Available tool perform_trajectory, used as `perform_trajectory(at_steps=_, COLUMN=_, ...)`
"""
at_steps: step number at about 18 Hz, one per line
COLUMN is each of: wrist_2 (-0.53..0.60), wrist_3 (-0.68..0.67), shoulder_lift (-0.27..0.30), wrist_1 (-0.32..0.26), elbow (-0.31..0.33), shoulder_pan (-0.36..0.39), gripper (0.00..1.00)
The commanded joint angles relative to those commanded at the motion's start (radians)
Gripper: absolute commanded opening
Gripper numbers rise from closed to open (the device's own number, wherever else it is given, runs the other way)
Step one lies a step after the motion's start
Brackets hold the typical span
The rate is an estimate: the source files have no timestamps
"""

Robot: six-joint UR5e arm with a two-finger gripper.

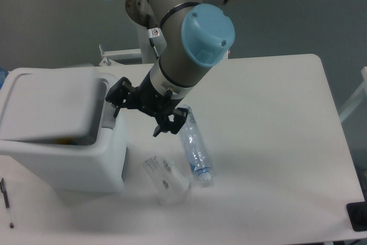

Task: Open the trash can

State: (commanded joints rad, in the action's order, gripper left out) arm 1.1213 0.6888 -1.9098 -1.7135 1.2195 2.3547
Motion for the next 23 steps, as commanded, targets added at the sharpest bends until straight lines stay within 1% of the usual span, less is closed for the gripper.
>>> perform_trajectory(at_steps=5, wrist_2=-0.002, wrist_3=0.003, shoulder_lift=0.0, wrist_1=0.002, elbow=-0.005, shoulder_pan=0.0, gripper=1.0)
perform_trajectory(at_steps=8, wrist_2=0.002, wrist_3=0.015, shoulder_lift=-0.002, wrist_1=0.006, elbow=-0.014, shoulder_pan=0.014, gripper=1.0)
perform_trajectory(at_steps=12, wrist_2=0.003, wrist_3=0.028, shoulder_lift=-0.002, wrist_1=0.089, elbow=-0.014, shoulder_pan=0.08, gripper=1.0)
perform_trajectory(at_steps=14, wrist_2=0.005, wrist_3=0.078, shoulder_lift=-0.002, wrist_1=0.11, elbow=-0.014, shoulder_pan=0.112, gripper=1.0)
perform_trajectory(at_steps=16, wrist_2=0.063, wrist_3=0.142, shoulder_lift=-0.008, wrist_1=0.112, elbow=-0.012, shoulder_pan=0.132, gripper=1.0)
perform_trajectory(at_steps=19, wrist_2=0.219, wrist_3=0.228, shoulder_lift=-0.043, wrist_1=0.118, elbow=-0.014, shoulder_pan=0.156, gripper=1.0)
perform_trajectory(at_steps=20, wrist_2=0.253, wrist_3=0.25, shoulder_lift=-0.052, wrist_1=0.12, elbow=-0.014, shoulder_pan=0.164, gripper=1.0)
perform_trajectory(at_steps=22, wrist_2=0.275, wrist_3=0.271, shoulder_lift=-0.075, wrist_1=0.147, elbow=-0.014, shoulder_pan=0.182, gripper=1.0)
perform_trajectory(at_steps=23, wrist_2=0.281, wrist_3=0.273, shoulder_lift=-0.083, wrist_1=0.173, elbow=-0.012, shoulder_pan=0.192, gripper=1.0)
